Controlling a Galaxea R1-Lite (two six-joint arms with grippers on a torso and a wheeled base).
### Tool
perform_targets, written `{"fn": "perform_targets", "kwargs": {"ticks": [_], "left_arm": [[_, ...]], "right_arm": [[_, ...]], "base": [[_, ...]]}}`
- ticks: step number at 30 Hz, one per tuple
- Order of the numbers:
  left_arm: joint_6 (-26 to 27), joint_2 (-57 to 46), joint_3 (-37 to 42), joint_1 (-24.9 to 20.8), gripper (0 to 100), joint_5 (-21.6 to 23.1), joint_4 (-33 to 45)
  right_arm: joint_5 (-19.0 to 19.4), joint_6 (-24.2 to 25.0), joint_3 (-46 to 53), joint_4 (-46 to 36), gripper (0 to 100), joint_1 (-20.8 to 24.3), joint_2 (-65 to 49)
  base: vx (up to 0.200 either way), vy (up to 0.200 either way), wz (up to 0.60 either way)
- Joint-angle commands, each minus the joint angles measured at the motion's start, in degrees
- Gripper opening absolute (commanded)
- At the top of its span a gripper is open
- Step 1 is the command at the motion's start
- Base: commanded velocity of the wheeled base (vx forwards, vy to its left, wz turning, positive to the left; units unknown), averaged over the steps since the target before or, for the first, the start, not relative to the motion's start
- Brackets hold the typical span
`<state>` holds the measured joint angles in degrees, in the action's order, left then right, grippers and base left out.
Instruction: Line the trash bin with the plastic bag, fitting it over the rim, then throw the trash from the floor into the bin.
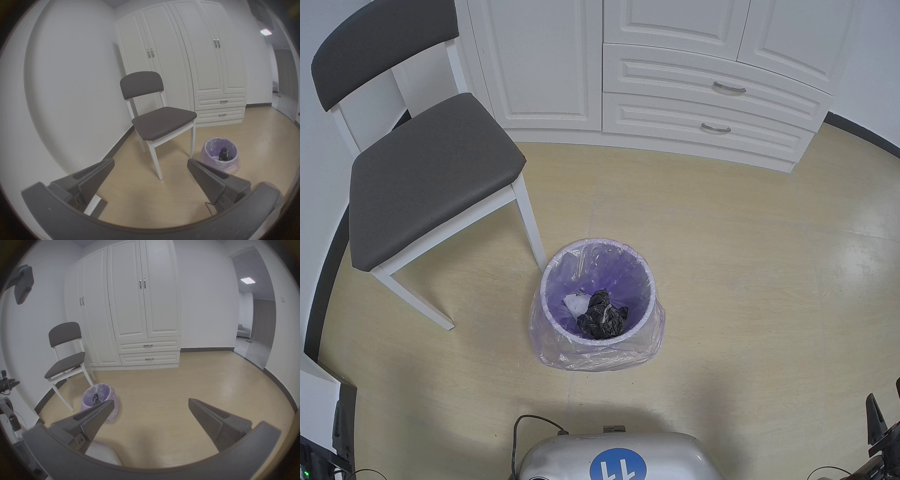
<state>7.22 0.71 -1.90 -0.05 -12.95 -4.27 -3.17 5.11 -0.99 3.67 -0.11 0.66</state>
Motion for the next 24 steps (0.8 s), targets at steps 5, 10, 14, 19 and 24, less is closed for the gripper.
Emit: {"fn": "perform_targets", "kwargs": {"ticks": [5, 10, 14, 19, 24], "left_arm": [[-1.6, -0.6, 1.6, 0.0, 100, 0.8, 1.0], [-3.8, -0.6, 1.6, 0.0, 100, 0.7, 1.0], [-7.6, -0.6, 1.6, 0.0, 100, 1.3, 1.1], [-7.2, -0.6, 1.7, 0.0, 100, 1.0, 0.6], [-7.3, -0.6, 1.8, 0.0, 100, 0.7, 0.4]], "right_arm": [[7.0, 1.1, 0.9, -0.1, 100, 0.0, -0.7], [0.7, -0.2, 0.9, 0.0, 100, 0.0, -0.7], [-9.4, -2.0, 0.9, 0.1, 100, 0.0, -0.7], [-10.8, -1.7, 0.9, 0.4, 100, -0.1, -0.7], [-10.8, -1.8, 0.9, 2.5, 100, -0.1, -0.7]], "base": [[0.0, 0.0, 0.0], [0.0, 0.0, 0.0], [0.0, 0.0, 0.0], [0.0, 0.0, 0.0], [0.0, 0.0, 0.0]]}}
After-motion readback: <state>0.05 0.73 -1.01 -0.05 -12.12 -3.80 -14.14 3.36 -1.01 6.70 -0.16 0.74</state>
